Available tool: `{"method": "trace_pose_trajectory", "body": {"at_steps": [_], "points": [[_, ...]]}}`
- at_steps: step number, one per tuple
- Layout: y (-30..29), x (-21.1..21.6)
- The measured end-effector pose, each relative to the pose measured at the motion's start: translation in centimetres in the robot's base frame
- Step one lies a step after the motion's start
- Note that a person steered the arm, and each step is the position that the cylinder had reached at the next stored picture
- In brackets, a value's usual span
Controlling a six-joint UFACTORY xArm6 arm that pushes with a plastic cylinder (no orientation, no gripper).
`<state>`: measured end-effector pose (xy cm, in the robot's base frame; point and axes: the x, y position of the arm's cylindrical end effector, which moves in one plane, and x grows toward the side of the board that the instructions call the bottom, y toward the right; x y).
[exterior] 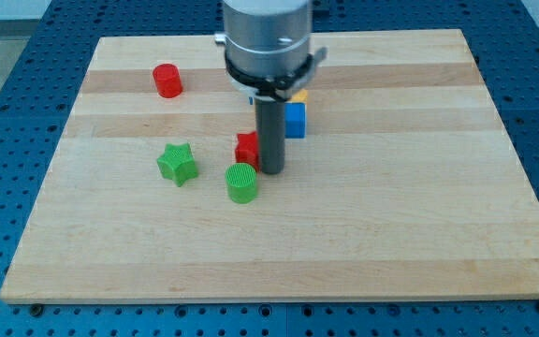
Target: Move the red star bottom to the yellow heart
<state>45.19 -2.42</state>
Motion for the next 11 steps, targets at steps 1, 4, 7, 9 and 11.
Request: {"method": "trace_pose_trajectory", "body": {"at_steps": [1,4,7,9,11], "points": [[-0.9,-0.5],[-6.6,1.1],[-6.6,-5.5],[-7.5,-1.3],[-2.7,-2.2]]}}
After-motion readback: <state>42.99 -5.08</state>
